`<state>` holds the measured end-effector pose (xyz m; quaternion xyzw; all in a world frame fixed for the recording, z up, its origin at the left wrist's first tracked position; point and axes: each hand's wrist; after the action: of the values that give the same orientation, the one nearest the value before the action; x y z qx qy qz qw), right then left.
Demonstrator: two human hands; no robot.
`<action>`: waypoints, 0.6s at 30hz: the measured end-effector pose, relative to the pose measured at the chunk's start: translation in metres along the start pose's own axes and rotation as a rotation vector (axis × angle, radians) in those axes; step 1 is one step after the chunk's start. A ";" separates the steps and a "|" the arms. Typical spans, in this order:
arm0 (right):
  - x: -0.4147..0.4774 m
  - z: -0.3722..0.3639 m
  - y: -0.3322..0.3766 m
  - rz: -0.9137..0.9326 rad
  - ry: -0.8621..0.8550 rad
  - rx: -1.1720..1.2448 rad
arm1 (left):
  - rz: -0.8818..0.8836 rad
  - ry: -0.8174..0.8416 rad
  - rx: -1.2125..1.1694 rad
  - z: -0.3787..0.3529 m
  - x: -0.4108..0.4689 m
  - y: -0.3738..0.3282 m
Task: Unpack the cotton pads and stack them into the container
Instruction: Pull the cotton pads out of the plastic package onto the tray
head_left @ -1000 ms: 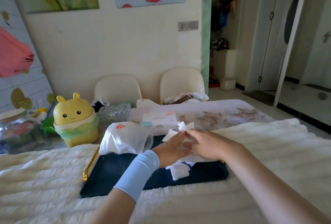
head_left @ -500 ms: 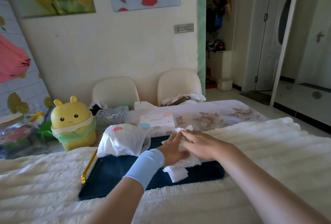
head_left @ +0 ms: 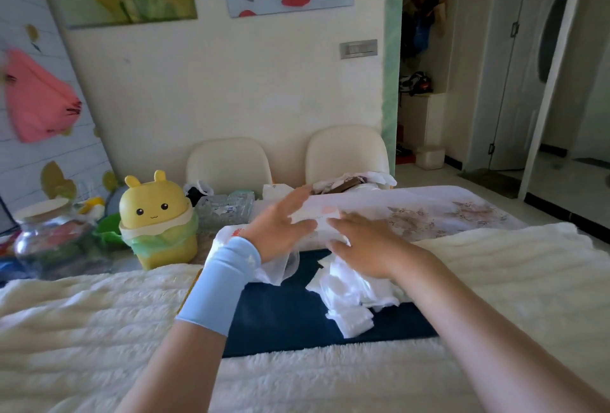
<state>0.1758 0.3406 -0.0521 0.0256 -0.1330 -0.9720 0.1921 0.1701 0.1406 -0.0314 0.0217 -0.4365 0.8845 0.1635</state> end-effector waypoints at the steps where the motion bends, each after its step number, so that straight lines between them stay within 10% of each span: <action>1: 0.004 0.003 0.009 0.022 -0.028 0.014 | 0.003 -0.065 0.052 0.009 0.001 0.005; 7: 0.041 -0.010 0.052 0.131 -0.105 0.139 | 0.240 -0.349 0.299 0.033 -0.002 0.062; 12: 0.064 -0.034 0.073 0.178 -0.011 0.184 | 0.385 -0.231 0.614 0.029 -0.004 0.093; 18: 0.069 -0.051 0.072 0.147 -0.102 0.074 | 0.272 -0.145 0.466 0.042 -0.001 0.080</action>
<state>0.1435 0.2380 -0.0817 -0.0265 -0.1799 -0.9498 0.2546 0.1423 0.0622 -0.0673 0.0632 -0.2308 0.9709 0.0021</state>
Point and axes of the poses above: each hand's wrist, its own x-axis towards the middle knuckle, its own z-axis out of the back of the hand, y = z × x, and after that the axes turned 1 degree about y, right-handed
